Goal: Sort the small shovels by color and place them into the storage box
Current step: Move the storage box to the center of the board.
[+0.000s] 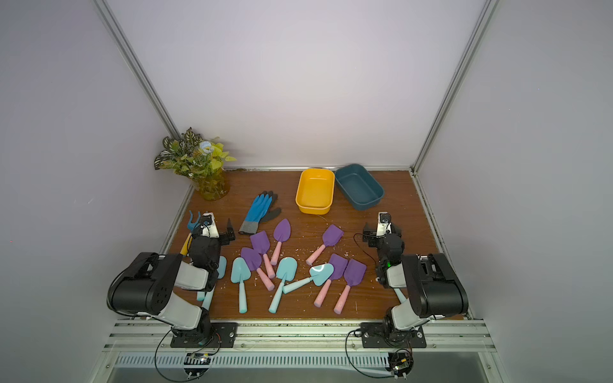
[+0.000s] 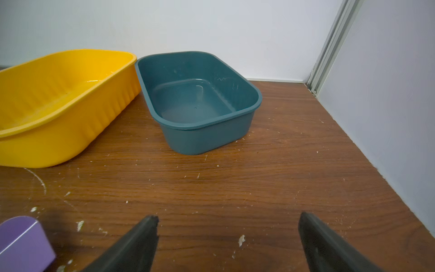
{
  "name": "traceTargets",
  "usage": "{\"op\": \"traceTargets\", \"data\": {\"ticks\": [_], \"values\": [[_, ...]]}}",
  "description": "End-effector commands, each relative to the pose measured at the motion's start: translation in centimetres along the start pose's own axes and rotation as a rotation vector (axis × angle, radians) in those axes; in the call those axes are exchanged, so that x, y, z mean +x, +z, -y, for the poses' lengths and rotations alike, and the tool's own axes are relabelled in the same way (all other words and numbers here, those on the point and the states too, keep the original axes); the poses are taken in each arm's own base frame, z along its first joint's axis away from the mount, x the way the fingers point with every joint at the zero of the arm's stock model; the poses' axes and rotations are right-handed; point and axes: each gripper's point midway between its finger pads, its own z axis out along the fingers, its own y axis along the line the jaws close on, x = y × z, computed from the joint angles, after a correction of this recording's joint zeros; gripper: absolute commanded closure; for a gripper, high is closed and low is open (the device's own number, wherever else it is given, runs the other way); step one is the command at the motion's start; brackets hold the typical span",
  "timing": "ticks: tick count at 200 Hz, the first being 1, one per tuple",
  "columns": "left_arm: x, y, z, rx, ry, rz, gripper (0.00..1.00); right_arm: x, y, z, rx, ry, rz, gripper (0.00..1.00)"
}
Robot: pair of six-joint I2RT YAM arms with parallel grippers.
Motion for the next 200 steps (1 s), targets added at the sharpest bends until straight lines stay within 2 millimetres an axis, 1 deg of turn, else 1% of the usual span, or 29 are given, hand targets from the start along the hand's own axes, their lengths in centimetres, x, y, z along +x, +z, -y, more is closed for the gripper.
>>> {"op": "traceTargets", "data": {"ticks": [1,46,68,200], "values": [[-0.57,0.01,0.36,0.007,0.004,0.024,0.01,-2.06,0.26,-0.02,-0.007,0.012,0.061,0.01],[-0.56,0.03,0.33,0.007,0.004,0.023,0.01,-2.09,0.28,-0.04,-0.007,0.011,0.061,0.01],[-0.37,0.34,0.43,0.063,-0.017,0.010,0.01,-2.12,0.29,-0.05,-0.007,0.011,0.061,0.00],[-0.22,0.50,0.58,0.090,-0.025,-0.002,0.01,-2.08,0.30,-0.03,-0.007,0.013,0.061,0.00]]}}
